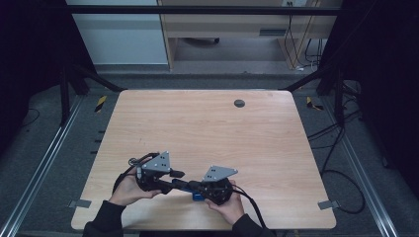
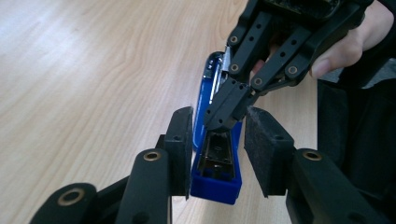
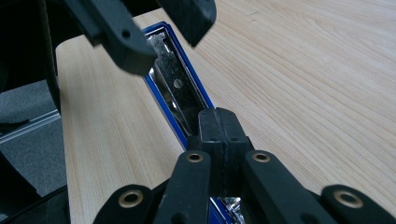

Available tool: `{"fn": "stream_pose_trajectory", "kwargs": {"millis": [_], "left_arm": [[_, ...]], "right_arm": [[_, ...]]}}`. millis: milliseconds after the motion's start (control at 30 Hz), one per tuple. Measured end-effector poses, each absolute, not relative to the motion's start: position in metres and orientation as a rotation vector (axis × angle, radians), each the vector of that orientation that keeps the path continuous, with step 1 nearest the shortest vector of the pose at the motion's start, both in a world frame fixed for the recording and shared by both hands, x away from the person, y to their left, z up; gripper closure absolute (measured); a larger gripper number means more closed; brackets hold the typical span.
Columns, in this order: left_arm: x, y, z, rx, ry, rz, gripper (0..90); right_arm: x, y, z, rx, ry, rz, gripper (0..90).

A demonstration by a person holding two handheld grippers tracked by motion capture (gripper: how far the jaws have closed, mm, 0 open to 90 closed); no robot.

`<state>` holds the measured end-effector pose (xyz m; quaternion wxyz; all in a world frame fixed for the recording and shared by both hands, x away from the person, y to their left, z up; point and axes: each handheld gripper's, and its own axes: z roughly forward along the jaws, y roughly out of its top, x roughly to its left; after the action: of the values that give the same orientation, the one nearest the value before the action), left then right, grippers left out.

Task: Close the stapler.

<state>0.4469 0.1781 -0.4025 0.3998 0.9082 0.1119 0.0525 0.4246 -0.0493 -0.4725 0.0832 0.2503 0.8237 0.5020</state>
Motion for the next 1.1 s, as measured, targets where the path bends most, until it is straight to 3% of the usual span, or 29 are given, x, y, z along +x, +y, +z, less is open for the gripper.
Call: {"fn": "stream_pose_trajectory", "kwargs": {"millis": [300, 667, 1100], "left_arm": [[0.451, 0.19, -0.398, 2.174, 0.44, 0.226, 61.3], [0.457, 0.211, -0.403, 2.035, 0.657, 0.402, 50.8], [0.456, 0.231, -0.422, 1.987, 0.813, 0.49, 47.9]], "right_arm": [[0.424, -0.049, -0.472, 0.75, 2.456, 1.499, 90.0], [0.424, -0.05, -0.472, 0.751, 2.456, 1.496, 90.0], [0.424, -0.053, -0.471, 0.756, 2.453, 1.5, 90.0]]}}
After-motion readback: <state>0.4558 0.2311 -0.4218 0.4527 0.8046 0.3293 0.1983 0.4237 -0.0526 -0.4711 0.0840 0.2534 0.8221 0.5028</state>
